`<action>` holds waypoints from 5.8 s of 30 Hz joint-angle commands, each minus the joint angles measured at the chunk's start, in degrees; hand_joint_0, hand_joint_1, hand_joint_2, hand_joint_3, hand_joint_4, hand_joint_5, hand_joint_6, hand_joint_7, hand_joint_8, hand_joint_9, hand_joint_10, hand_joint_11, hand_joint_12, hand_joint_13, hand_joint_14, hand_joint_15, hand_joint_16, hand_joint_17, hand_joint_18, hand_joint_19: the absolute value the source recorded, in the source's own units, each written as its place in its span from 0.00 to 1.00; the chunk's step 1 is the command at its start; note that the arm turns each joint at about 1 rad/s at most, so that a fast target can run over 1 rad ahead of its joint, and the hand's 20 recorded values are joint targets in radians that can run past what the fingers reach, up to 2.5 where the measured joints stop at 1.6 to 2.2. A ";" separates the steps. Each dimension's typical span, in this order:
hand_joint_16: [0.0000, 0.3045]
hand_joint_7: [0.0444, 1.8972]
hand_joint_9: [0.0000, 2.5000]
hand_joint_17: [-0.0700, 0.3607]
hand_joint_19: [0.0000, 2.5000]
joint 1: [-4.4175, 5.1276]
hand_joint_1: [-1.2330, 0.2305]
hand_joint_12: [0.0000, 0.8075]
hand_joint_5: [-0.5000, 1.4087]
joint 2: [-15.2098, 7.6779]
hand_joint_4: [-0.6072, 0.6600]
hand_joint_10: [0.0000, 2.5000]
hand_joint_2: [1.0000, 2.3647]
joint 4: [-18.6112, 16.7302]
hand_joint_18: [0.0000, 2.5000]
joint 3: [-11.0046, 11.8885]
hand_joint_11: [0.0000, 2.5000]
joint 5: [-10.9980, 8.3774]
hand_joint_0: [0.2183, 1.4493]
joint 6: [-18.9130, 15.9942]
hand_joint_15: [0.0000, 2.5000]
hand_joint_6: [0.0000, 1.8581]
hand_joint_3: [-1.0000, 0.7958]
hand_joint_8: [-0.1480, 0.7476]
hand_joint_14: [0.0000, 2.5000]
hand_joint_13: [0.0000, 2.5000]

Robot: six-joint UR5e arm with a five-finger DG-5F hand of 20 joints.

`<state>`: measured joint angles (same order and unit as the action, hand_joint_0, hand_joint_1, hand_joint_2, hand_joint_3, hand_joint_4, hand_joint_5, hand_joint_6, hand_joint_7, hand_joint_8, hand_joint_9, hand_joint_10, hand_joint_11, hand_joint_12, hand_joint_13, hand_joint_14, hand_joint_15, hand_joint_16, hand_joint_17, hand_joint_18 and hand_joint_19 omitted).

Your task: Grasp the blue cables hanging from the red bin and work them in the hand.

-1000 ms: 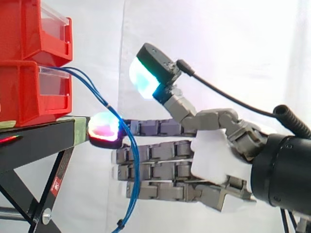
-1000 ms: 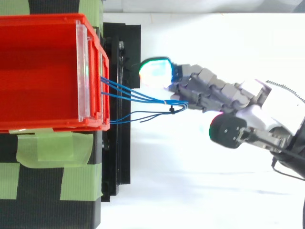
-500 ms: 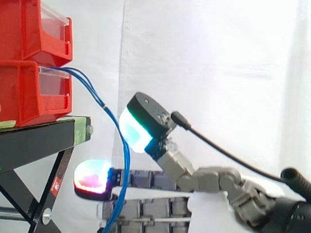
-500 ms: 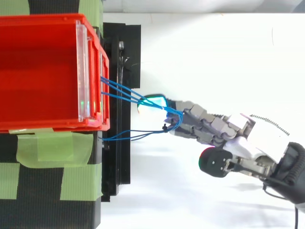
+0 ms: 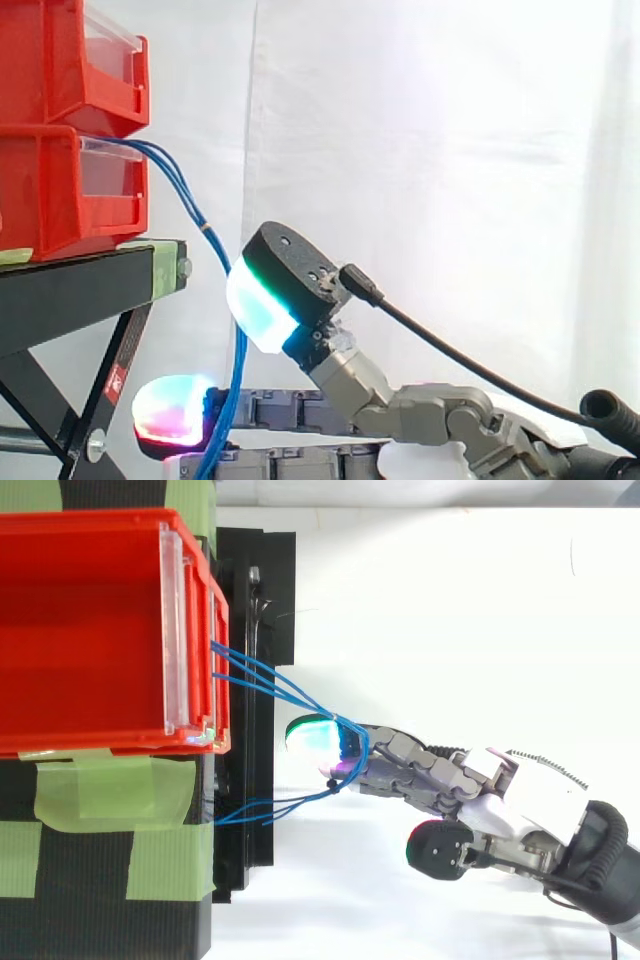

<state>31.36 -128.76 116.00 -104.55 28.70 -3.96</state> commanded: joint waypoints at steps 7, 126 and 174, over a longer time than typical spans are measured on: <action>0.19 0.34 0.12 0.47 0.14 -1.21 0.52 0.50 0.14 0.00 0.65 0.00 0.00 -0.16 0.01 0.75 0.09 0.40 0.45 0.36 0.10 0.00 0.01 0.54 0.00 0.06; 0.82 0.49 0.69 0.60 0.31 -2.79 0.49 0.96 0.39 4.93 0.80 1.00 0.00 25.42 1.00 5.23 1.00 6.64 0.42 -12.56 0.80 0.01 0.00 0.76 1.00 0.84; 0.80 0.48 0.69 0.59 0.31 -2.79 0.50 0.95 0.39 4.93 0.80 1.00 0.00 25.42 1.00 5.32 1.00 6.64 0.42 -12.56 0.80 0.01 0.00 0.74 1.00 0.83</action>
<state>28.57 -123.84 141.42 -99.26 35.33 -16.52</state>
